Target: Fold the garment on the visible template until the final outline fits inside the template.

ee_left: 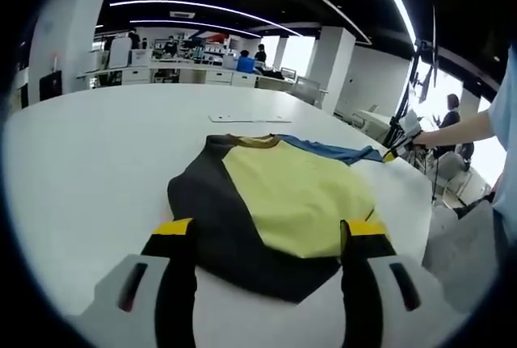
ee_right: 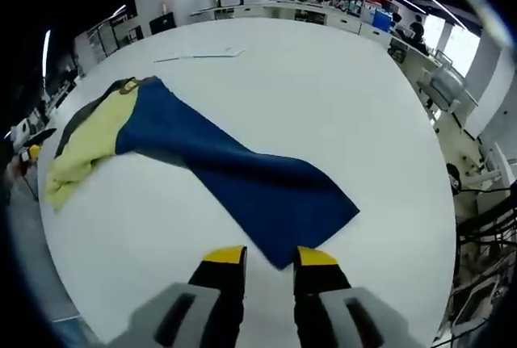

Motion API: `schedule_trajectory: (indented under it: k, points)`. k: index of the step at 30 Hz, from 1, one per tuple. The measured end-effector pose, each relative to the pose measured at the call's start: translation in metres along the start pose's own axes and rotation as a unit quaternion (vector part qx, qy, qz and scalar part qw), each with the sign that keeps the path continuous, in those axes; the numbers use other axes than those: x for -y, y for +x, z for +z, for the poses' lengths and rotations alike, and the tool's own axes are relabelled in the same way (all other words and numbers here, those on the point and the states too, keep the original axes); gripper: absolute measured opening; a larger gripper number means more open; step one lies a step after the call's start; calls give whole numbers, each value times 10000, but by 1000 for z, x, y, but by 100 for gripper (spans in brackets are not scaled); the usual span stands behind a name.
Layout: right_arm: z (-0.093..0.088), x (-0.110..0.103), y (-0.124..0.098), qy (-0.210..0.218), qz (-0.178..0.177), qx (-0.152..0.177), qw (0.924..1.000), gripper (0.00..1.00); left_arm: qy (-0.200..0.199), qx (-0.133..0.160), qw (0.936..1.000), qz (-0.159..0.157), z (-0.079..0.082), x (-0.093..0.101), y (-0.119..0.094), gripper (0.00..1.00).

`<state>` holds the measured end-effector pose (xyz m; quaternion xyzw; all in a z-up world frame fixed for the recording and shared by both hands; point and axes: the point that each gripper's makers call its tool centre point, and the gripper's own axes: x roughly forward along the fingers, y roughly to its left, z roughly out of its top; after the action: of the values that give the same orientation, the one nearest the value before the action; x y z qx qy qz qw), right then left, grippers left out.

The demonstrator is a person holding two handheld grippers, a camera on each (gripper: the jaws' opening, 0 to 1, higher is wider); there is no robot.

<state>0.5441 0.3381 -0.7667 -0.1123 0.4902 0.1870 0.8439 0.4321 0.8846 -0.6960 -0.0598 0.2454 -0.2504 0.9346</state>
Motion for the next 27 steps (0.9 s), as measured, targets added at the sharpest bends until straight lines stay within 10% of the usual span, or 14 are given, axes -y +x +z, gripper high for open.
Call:
schedule_trajectory:
  k: [27]
  points:
    - [1, 13, -24, -4, -382, 159, 9991, 0, -95, 52, 9999, 42, -3, -2, -5, 69]
